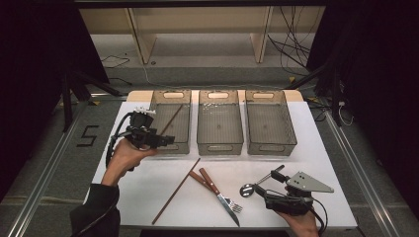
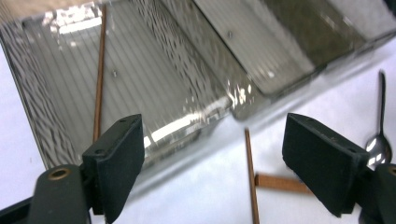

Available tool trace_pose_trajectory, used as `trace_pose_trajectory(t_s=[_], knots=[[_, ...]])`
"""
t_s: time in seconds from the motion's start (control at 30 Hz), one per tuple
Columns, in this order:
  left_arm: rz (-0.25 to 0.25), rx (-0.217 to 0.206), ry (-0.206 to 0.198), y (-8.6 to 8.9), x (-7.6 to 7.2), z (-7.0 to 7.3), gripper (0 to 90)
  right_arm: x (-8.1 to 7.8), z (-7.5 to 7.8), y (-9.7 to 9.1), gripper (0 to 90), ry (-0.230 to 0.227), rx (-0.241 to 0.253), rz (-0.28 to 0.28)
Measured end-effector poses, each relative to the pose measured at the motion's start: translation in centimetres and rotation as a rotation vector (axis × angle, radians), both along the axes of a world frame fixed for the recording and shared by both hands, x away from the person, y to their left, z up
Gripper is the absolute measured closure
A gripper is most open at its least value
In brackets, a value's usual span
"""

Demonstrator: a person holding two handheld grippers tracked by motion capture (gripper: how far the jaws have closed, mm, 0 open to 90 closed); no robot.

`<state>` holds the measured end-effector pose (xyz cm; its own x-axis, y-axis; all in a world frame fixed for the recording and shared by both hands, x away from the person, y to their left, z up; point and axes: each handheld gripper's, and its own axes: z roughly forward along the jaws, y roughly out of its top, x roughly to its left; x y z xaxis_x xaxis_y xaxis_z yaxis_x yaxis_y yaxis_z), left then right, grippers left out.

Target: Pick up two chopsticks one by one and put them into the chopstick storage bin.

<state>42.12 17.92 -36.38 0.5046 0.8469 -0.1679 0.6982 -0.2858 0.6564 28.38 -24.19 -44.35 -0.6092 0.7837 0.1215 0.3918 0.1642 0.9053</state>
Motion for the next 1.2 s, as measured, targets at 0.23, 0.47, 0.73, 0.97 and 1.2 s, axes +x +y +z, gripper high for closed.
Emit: trace_pose_trajectory(t_s=[0.23,0.47,0.73,0.97,1.2], knots=[[-0.046,0.059,0.025,-0.9,-2.3,-1.3,20.4,0.0,0.0,0.0,25.6,-0.003,0.000,0.001],[-0.079,0.093,0.084,-1.9,-3.7,-2.9,19.6,0.0,0.1,0.1,25.6,-0.008,-0.002,0.001],[-0.099,0.153,0.147,-2.7,-4.8,-4.8,19.6,-0.1,0.2,0.1,25.6,-0.014,-0.002,0.002],[-0.112,0.207,0.204,-3.2,-5.4,-5.5,21.6,-0.1,0.2,0.1,25.6,-0.011,-0.005,0.001],[-0.155,0.277,0.283,-3.9,-5.9,-6.6,31.7,-0.1,0.2,0.1,25.6,-0.013,-0.008,0.003]])
